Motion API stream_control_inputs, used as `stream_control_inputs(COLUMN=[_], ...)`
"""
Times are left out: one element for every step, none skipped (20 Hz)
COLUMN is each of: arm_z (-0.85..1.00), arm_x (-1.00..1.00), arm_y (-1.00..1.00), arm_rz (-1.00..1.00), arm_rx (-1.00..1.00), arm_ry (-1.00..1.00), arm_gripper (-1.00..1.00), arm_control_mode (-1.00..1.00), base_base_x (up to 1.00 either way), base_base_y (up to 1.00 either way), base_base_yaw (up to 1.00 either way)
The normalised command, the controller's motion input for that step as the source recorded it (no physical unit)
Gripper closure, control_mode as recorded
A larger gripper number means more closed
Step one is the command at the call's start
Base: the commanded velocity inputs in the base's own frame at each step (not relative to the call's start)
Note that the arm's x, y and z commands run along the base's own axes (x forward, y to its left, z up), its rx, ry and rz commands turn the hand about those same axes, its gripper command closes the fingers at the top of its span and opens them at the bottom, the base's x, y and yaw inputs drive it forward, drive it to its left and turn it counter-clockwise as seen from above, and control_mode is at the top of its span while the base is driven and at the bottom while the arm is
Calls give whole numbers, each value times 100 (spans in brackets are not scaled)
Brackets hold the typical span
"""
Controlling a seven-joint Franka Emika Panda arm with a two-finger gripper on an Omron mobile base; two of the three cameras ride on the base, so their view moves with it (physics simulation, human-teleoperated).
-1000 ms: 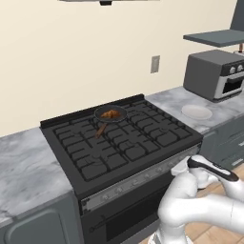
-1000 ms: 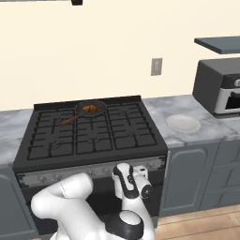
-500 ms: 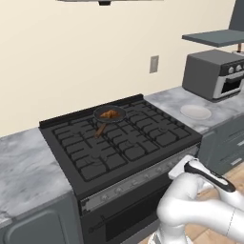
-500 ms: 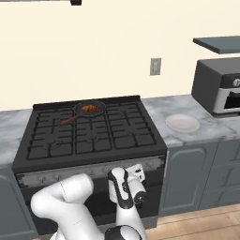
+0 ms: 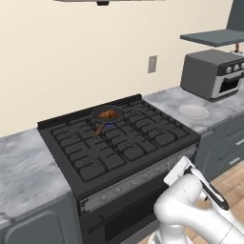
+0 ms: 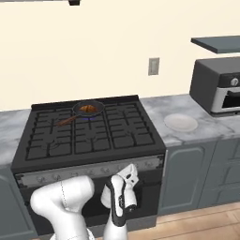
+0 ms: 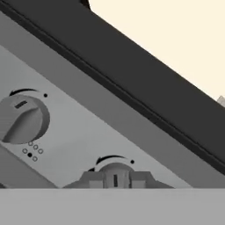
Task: Pick the croissant and place it on the pan. Then turn on the stove to warm the croissant.
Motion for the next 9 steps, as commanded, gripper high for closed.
stream_control_inputs(arm_z=[-16,-16,-15,-14,-12,-14,-13,-6,0], arm_x=[31,33,29,24,22,21,17,15,0], arm_y=[3,0,0,0,0,0,0,0,-6], arm_rz=[34,36,36,35,36,37,38,37,37], arm_rx=[-25,-26,-24,-20,-18,-17,-16,-13,-9], arm_ry=[-38,-37,-37,-34,-33,-33,-29,-23,-17], arm_gripper=[100,100,100,100,100,100,100,100,100], arm_control_mode=[-100,-100,-100,-100,-100,-100,-100,-100,-100], base_base_x=[0,0,0,0,0,0,0,0,0], base_base_y=[0,0,0,0,0,0,0,0,0], base_base_yaw=[0,0,0,0,0,0,0,0,0])
